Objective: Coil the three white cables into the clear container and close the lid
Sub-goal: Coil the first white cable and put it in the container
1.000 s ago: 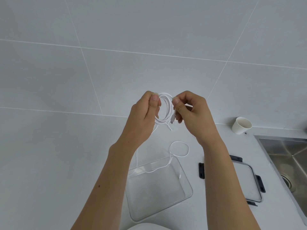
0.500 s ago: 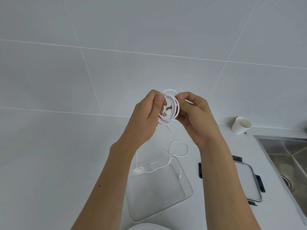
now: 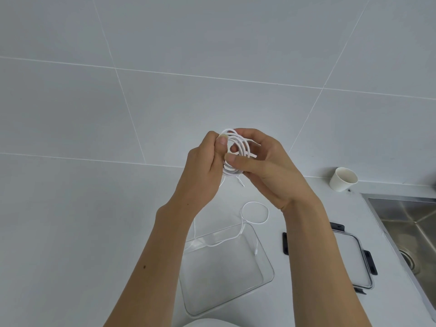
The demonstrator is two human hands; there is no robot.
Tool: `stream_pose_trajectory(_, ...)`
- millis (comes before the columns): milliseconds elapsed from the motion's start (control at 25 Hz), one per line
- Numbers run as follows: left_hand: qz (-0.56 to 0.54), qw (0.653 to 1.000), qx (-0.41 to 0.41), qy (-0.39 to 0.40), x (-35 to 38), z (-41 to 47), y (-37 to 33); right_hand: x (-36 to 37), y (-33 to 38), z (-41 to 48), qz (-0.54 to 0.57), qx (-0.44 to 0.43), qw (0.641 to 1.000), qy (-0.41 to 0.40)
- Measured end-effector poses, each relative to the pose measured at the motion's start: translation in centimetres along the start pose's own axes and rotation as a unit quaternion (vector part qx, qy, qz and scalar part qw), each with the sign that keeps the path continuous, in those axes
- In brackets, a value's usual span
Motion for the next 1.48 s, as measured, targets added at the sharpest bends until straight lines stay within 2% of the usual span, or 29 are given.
stream_pose_trajectory(120,0.012,1.000,0.000,-0.005,-0.1,0.0,-0.1,-0.8,0.7,-0.1,-0.120,-0.017,0.993,-0.011)
stream_pose_trajectory(320,0.040,0.999,0.007,0.014,0.5,0.2,-0.4,-2.0,1.3,-0.2,-0.292,-0.020,0.956,-0.028)
stream_pose_trajectory(520,0.057,0.998,-0.010,0.034,1.1,0.2,0.4,-3.0,0.4,-0.7,-0.370,0.050,0.928,0.007)
stream_pose_trajectory(600,0.047,0.998,-0.016,0.030,0.6,0.4,0.9,-3.6,1.2,-0.8,-0.397,0.034,0.917,0.004)
stream_pose_trajectory(880,-0.010,0.995,-0.033,0.092,0.6,0.6,1.8,-5.1,4.4,-0.9,-0.379,-0.087,0.915,-0.107)
stream_pose_trajectory(1000,-0.011,0.993,-0.007,0.114,0.8,0.7,1.2,-5.1,5.1,-0.9,-0.338,-0.128,0.921,-0.145)
stream_pose_trajectory(1160,-0.038,0.994,-0.007,0.098,0.3,0.5,1.1,-5.0,5.7,-0.9,-0.250,-0.169,0.934,-0.190)
stream_pose_trajectory(1280,-0.080,0.994,-0.012,0.067,-0.2,0.5,1.0,-4.6,5.3,-0.3,-0.258,-0.168,0.933,-0.186)
stream_pose_trajectory(1480,-0.105,0.994,-0.012,0.040,-0.2,0.6,0.8,-5.3,3.5,-0.7,-0.322,-0.124,0.910,-0.228)
Point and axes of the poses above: each hand's wrist, its own z-axis towards the middle knuckle, its own x-axis out of the palm, y = z × x, the point moved 10 cm from there along z, towards the middle knuckle, and after that the axes turned 5 degrees about -x, right-handed, at the moved point
